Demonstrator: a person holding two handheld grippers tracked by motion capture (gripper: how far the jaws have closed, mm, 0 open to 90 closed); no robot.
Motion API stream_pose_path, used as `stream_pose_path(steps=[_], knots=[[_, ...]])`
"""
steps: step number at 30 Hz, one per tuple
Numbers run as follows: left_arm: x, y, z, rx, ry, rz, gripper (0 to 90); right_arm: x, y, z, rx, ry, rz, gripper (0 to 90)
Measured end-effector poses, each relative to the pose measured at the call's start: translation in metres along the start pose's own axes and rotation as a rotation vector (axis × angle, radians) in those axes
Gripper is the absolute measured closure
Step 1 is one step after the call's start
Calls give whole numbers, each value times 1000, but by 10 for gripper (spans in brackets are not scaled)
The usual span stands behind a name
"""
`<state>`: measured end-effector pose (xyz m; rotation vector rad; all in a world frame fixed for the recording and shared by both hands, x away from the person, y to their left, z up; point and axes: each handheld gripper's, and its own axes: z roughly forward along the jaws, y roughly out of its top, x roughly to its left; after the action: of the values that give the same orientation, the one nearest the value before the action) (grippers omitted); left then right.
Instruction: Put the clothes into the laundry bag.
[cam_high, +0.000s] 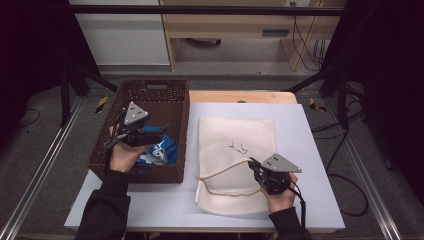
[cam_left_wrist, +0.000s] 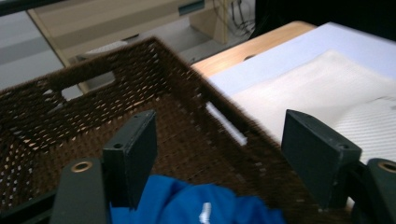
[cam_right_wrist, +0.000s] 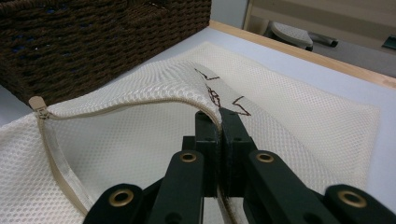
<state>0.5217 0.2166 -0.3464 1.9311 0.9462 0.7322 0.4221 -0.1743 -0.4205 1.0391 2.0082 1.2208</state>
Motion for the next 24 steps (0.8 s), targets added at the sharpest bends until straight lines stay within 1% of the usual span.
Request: stream_pose_path(steps=[2, 3, 4, 5, 6, 9, 12, 13, 16, 17, 19, 20, 22, 24], knots=[[7, -5, 8, 42, 22, 18, 248, 0, 0, 0, 0, 0, 0, 873], [9, -7, 11, 48, 25, 21, 241, 0, 0, 0, 0, 0, -1, 873], [12, -10, 14, 48, 26, 20, 234, -1, 0, 0, 0, 1, -1, 873], [14, -13, 16, 55, 26, 8, 234, -1, -1, 0, 2, 3, 0, 873], [17, -16, 18, 60, 26, 4, 234, -1, -1, 1, 5, 3, 1, 873], [22, -26, 24, 94, 31, -1, 220, -1, -1, 1, 9, 4, -4, 872], [25, -36, 29, 167, 40, 18, 193, 0, -1, 1, 11, 5, -3, 872], [25, -38, 30, 179, 40, 15, 193, 0, -1, 1, 11, 5, -3, 872], [26, -42, 34, 221, 19, -2, 176, 0, -2, 2, 15, 4, -8, 873], [26, -43, 36, 243, 5, 3, 165, 0, -2, 2, 17, 3, -8, 873], [26, -45, 40, 279, 8, 17, 154, 0, -2, 2, 17, 4, -10, 873], [26, -46, 42, 296, 6, 14, 131, 0, -2, 3, 18, 5, -9, 872], [27, -48, 45, 326, -22, -3, 118, 0, -2, 3, 21, 3, -10, 872], [26, -49, 48, 353, -19, 2, 102, 0, -3, 3, 24, 1, -13, 872]])
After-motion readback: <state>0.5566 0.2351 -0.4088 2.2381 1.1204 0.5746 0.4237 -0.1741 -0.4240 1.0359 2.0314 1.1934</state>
